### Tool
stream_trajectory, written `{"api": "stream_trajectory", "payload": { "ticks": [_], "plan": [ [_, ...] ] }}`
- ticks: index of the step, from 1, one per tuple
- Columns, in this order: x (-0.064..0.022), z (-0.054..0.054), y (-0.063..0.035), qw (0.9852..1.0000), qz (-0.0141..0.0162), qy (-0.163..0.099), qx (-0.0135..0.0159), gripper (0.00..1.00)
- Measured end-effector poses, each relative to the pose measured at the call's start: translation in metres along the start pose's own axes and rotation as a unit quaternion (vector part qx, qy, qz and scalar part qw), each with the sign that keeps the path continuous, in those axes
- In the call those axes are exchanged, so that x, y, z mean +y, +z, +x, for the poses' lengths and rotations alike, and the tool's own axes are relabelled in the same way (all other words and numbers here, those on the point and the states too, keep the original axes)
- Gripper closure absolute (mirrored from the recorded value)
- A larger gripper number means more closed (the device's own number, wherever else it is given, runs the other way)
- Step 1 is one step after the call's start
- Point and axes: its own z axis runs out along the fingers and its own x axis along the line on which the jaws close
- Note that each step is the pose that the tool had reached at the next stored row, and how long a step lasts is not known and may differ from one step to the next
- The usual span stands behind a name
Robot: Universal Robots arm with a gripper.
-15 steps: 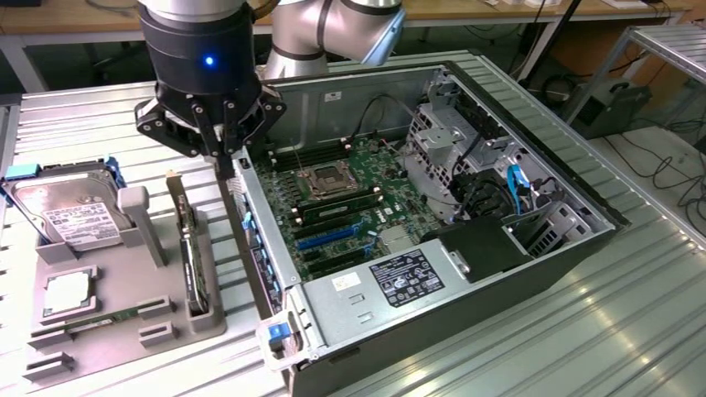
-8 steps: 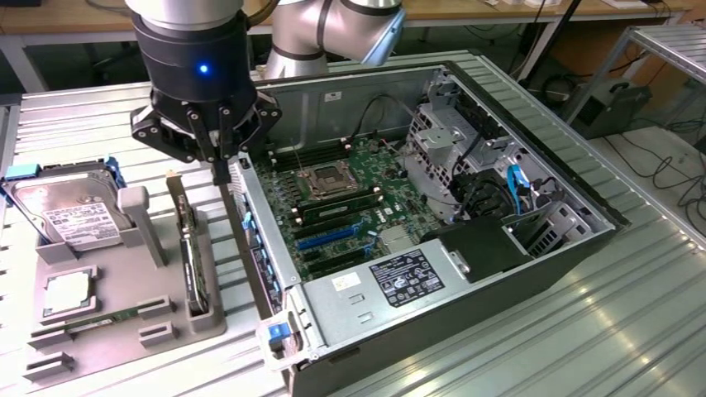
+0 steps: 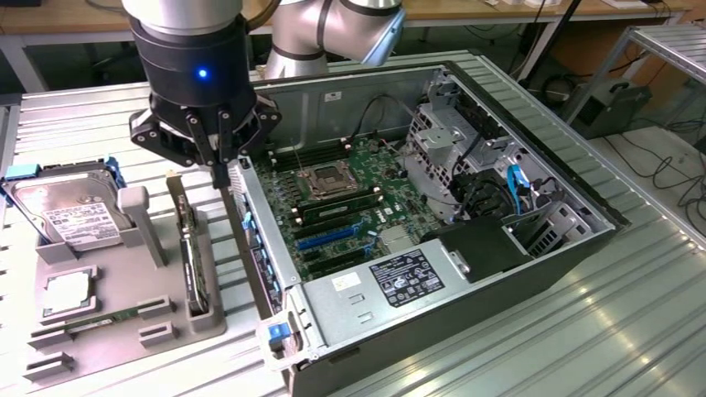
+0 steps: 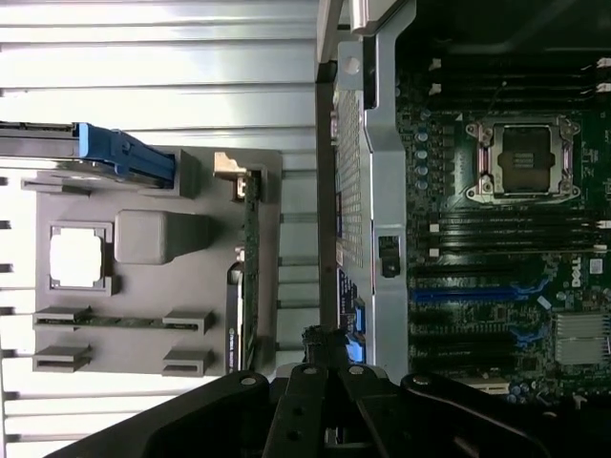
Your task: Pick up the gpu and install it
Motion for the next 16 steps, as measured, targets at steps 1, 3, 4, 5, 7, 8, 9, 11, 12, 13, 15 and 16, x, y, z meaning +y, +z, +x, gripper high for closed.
{"api": "stream_trajectory", "payload": {
  "ticks": [1, 3, 4, 5, 7, 8, 9, 11, 12, 13, 15, 16],
  "plan": [
    [-0.0005, 0.0001, 0.0001, 1.0, 0.0, 0.0, 0.0, 0.89],
    [-0.0012, 0.0002, 0.0003, 1.0, 0.0, 0.0, 0.0, 0.89],
    [-0.0014, 0.0003, 0.0005, 1.0, 0.0, 0.0, 0.0, 0.89],
    [-0.0016, 0.0004, 0.0005, 1.0, 0.0, 0.0, 0.0, 0.89],
    [-0.0023, 0.0007, 0.0007, 1.0, 0.0001, 0.0, 0.0001, 0.89],
    [-0.0025, 0.0008, 0.0008, 1.0, 0.0, 0.0, 0.0001, 0.89],
    [-0.0028, 0.0008, 0.001, 1.0, 0.0, 0.0, 0.0, 0.89],
    [-0.0036, 0.0011, 0.0014, 1.0, 0.0, 0.0, 0.0, 0.89],
    [-0.0038, 0.0011, 0.0015, 1.0, 0.0, 0.0, 0.0, 0.89],
    [-0.004, 0.0012, 0.0016, 1.0, 0.0, 0.0, 0.0001, 0.89],
    [-0.0044, 0.0014, 0.0019, 1.0, 0.0, 0.0, 0.0001, 0.89],
    [-0.0046, 0.0014, 0.002, 1.0, 0.0001, 0.0, 0.0001, 0.89]
  ]
}}
